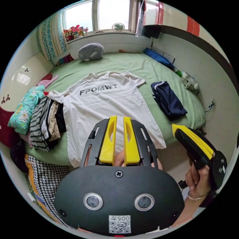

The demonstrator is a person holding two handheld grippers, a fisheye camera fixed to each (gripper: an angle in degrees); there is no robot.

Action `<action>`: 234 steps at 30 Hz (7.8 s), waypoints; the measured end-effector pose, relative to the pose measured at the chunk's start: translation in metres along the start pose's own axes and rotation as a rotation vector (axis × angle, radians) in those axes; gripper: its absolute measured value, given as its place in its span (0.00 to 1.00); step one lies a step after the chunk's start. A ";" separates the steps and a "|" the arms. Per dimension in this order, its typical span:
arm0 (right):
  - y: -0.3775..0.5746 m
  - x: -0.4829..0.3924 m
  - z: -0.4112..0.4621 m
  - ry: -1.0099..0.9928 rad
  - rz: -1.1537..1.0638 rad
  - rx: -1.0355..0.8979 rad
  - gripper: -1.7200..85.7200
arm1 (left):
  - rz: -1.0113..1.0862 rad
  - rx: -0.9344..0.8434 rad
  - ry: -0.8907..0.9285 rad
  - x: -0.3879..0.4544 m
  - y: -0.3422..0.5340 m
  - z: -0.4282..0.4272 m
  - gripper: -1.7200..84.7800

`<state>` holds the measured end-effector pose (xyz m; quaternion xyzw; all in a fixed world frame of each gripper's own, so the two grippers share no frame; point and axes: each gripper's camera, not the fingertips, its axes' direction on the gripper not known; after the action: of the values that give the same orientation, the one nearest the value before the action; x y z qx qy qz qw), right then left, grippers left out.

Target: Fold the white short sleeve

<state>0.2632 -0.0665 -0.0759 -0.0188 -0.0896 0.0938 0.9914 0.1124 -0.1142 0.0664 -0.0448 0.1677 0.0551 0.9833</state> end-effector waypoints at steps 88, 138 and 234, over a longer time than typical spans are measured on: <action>-0.240 0.238 0.350 0.048 0.224 0.133 0.00 | 0.455 0.248 0.508 -0.074 -0.542 0.332 0.02; 0.028 0.073 0.250 0.158 -0.139 -0.385 0.11 | -0.130 -0.348 -0.047 -0.359 0.058 0.184 0.18; -0.359 -0.065 0.456 -0.006 -0.473 -0.317 0.12 | 0.029 -0.207 0.445 -0.315 -0.159 0.318 0.02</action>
<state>0.1836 -0.4221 0.3811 -0.1518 -0.1078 -0.1552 0.9702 -0.0596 -0.2672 0.4816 -0.1541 0.3744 0.0747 0.9113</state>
